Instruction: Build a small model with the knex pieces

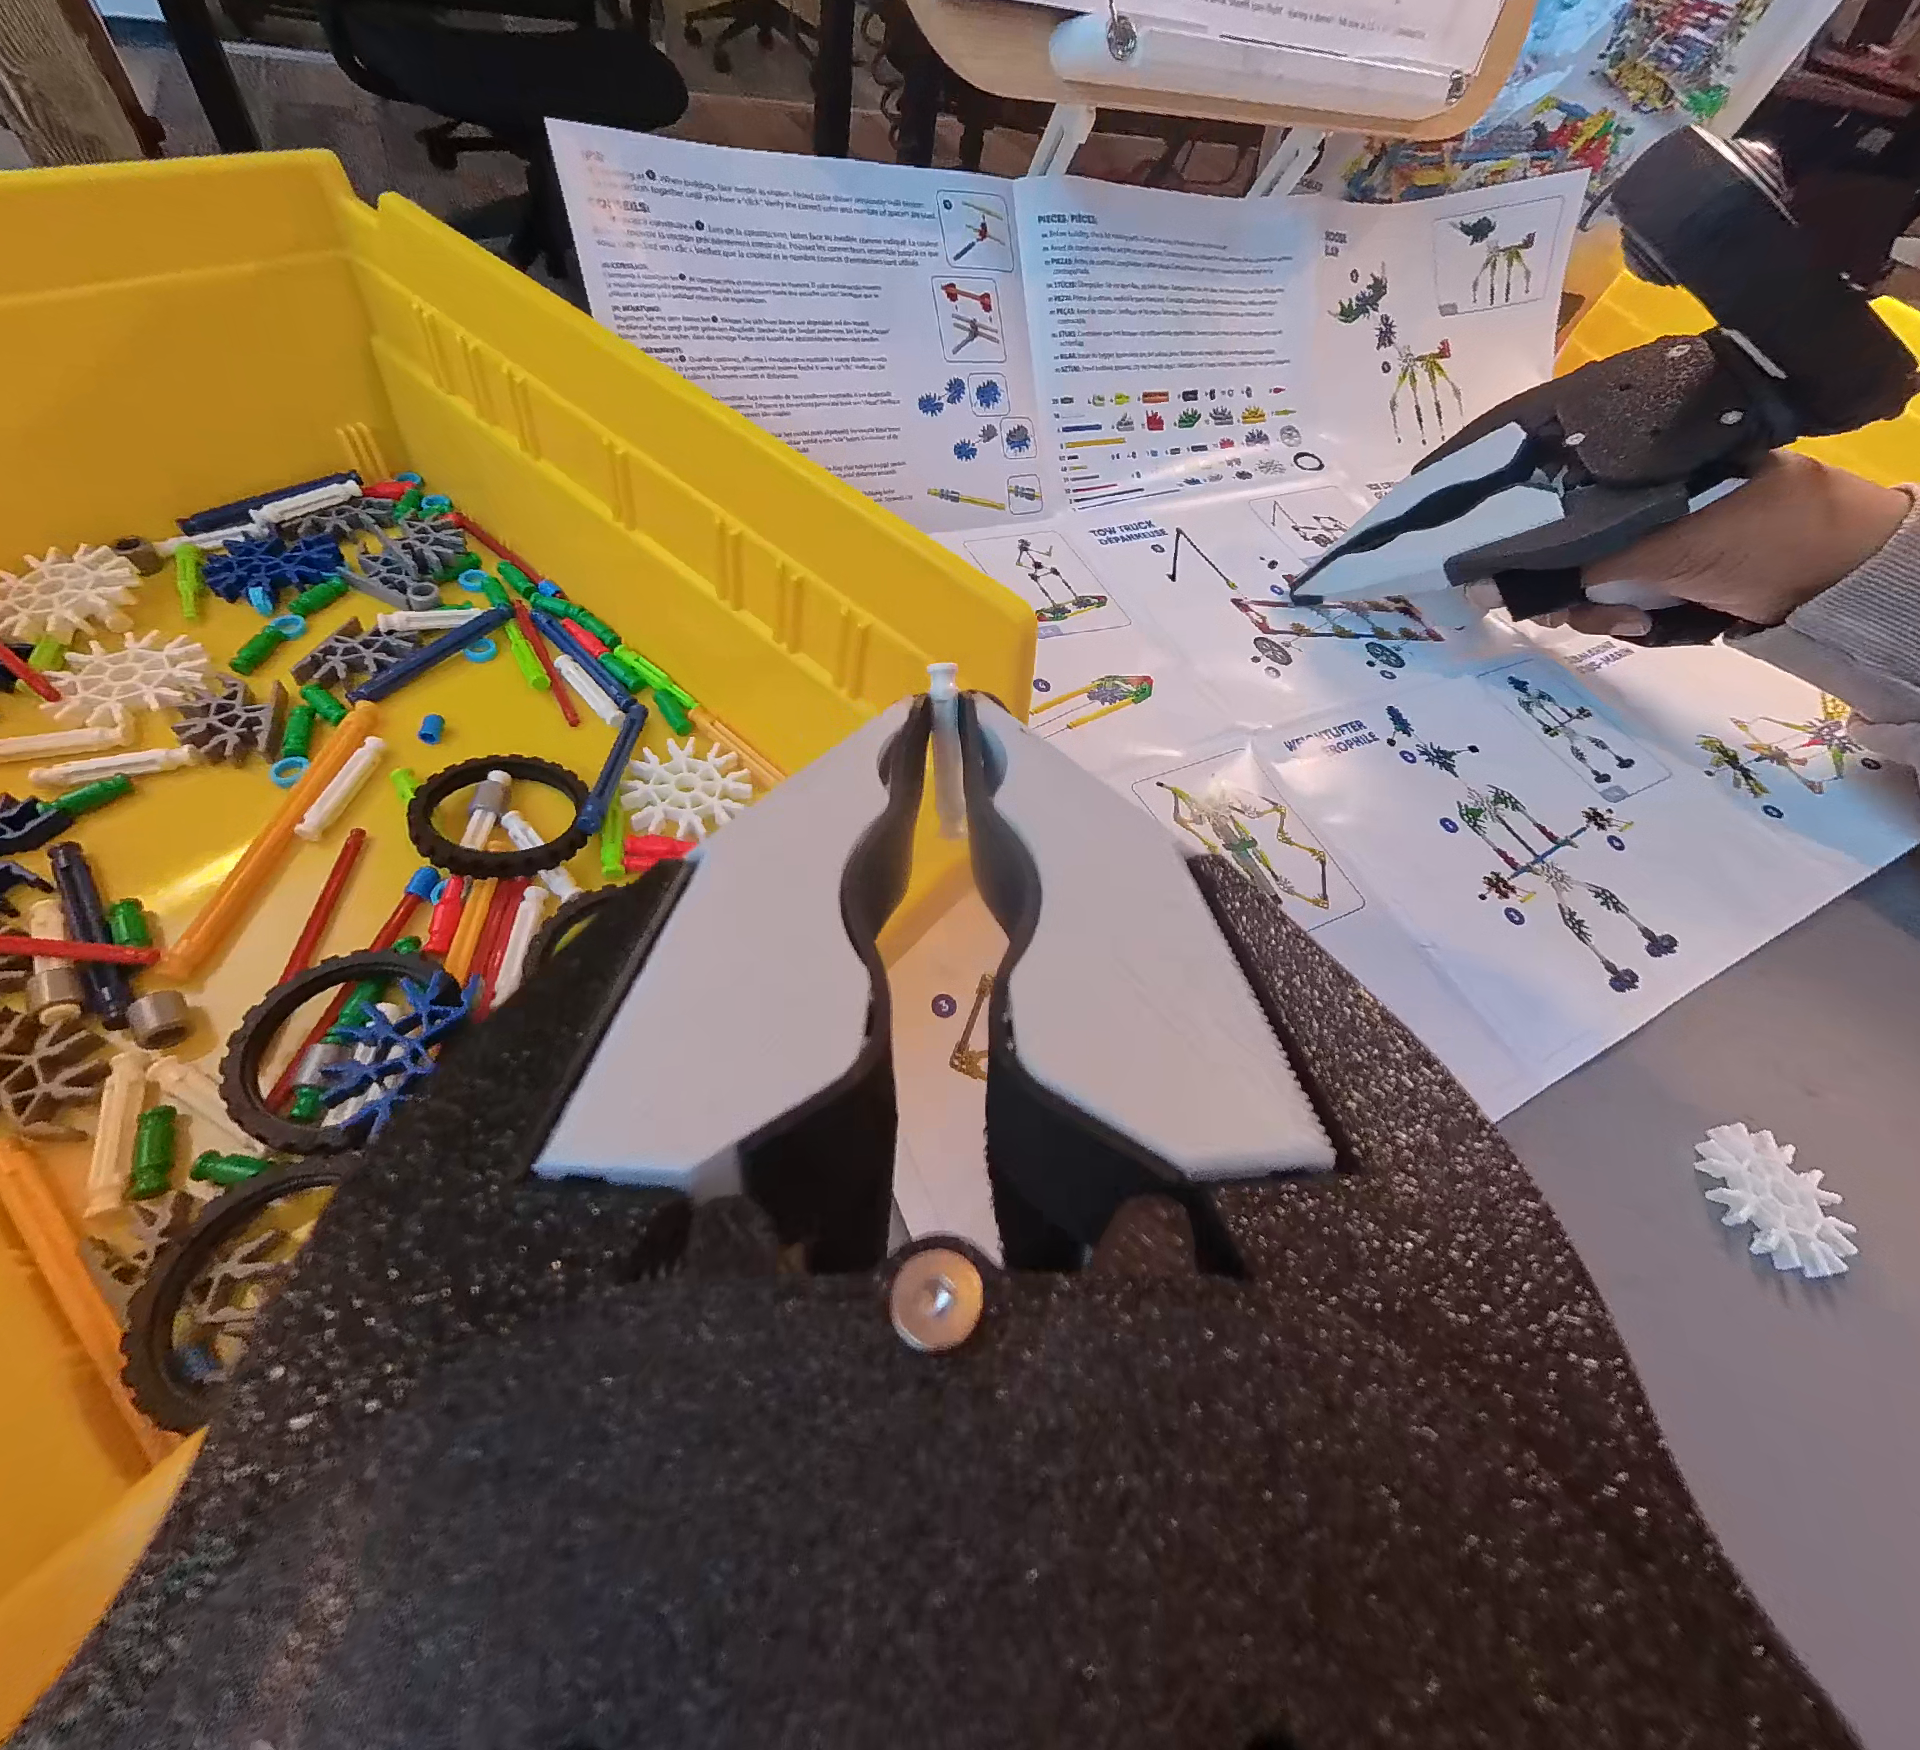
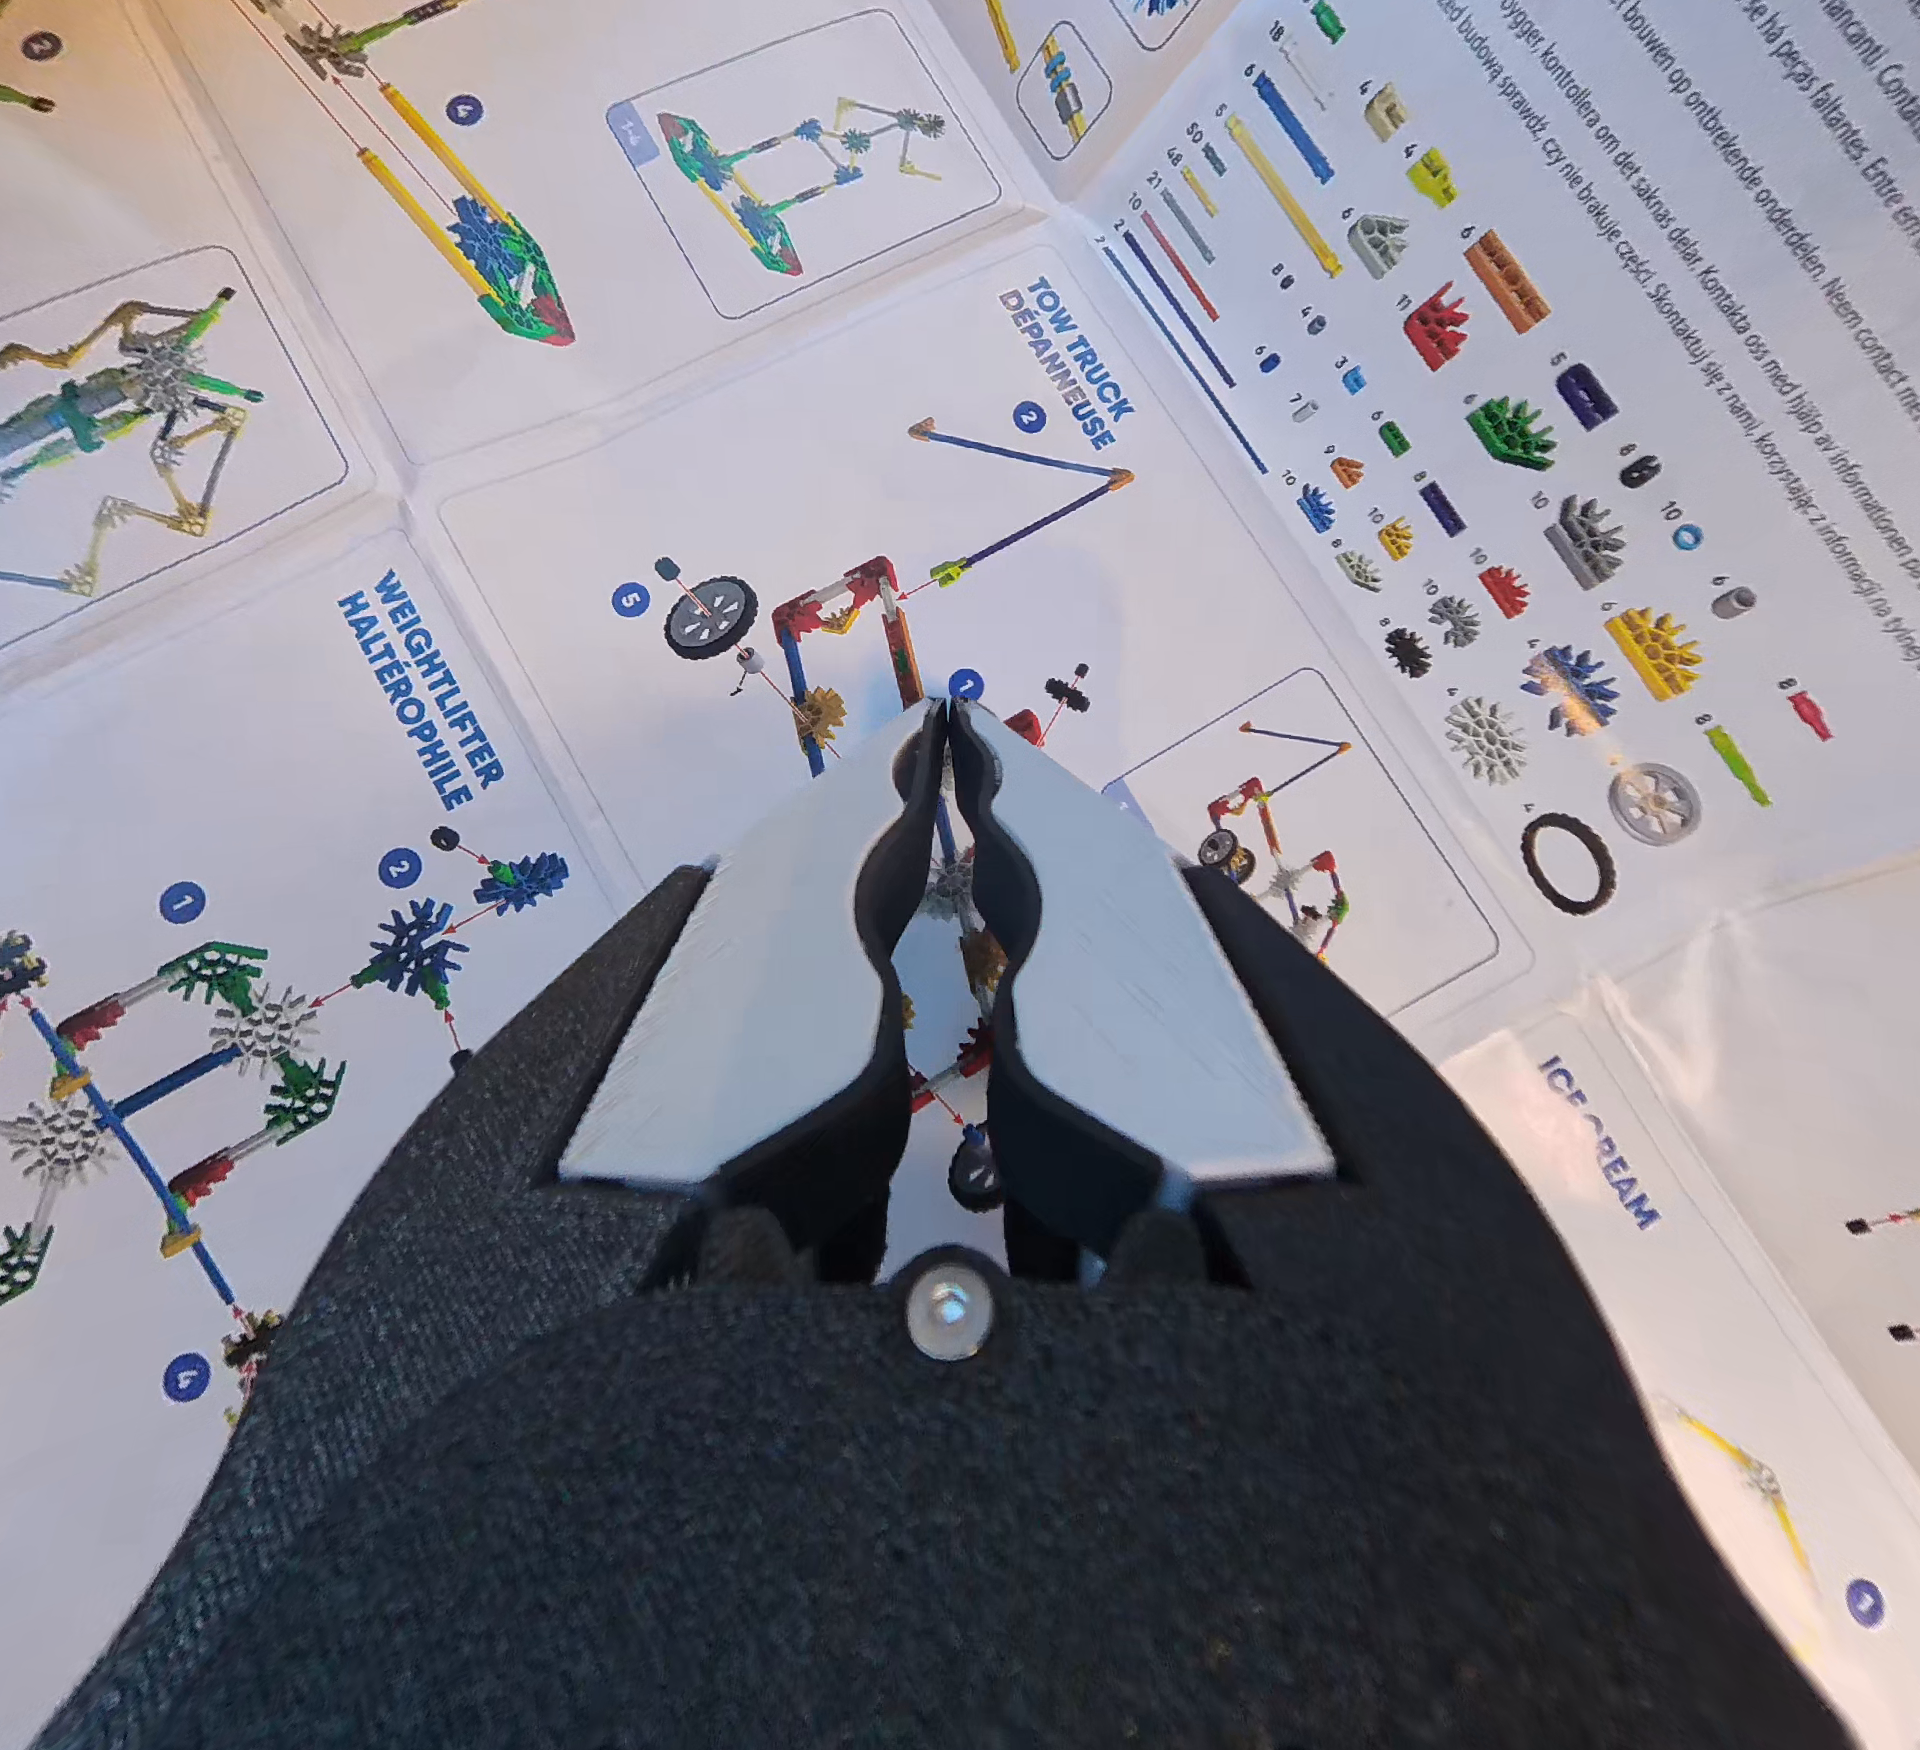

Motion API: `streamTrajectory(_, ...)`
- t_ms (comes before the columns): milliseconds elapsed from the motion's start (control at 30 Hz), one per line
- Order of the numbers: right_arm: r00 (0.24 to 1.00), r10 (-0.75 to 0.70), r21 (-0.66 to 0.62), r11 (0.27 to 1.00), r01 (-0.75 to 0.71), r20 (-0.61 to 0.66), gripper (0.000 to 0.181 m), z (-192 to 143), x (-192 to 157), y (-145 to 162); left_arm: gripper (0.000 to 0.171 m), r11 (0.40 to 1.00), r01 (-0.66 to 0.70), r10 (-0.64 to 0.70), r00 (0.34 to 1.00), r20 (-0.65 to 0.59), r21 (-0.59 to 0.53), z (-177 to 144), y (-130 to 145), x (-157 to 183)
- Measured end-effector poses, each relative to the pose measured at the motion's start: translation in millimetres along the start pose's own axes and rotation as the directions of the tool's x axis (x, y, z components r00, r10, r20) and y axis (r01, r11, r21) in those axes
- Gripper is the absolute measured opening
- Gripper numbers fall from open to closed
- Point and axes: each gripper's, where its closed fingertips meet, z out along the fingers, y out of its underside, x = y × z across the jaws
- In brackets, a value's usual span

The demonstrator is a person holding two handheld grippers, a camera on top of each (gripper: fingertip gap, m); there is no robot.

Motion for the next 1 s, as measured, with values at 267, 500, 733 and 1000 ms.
streamTrajectory(267, 1.000, 0.002, 0.000, 1.000, -0.002, 0.013, 0.000, -12, -3, 4, 0.003, 1.000, -0.003, 0.003, 1.000, 0.008, 0.009, -1, 0, -1)
streamTrajectory(500, 1.000, 0.004, -0.016, 1.000, -0.004, 0.026, 0.000, -14, -10, 14, 0.003, 1.000, -0.018, 0.018, 1.000, 0.010, 0.023, -2, -3, 2)
streamTrajectory(733, 0.995, 0.010, 0.197, 0.980, -0.029, 0.098, 0.003, -52, -41, -17, 0.003, 0.989, -0.109, 0.118, 0.989, -0.085, 0.098, -5, -14, 28)
streamTrajectory(1000, 0.912, -0.001, 0.468, 0.859, -0.210, 0.410, 0.017, -126, -147, -68, 0.003, 0.864, -0.421, 0.480, 0.853, -0.203, 0.276, -16, -19, 114)
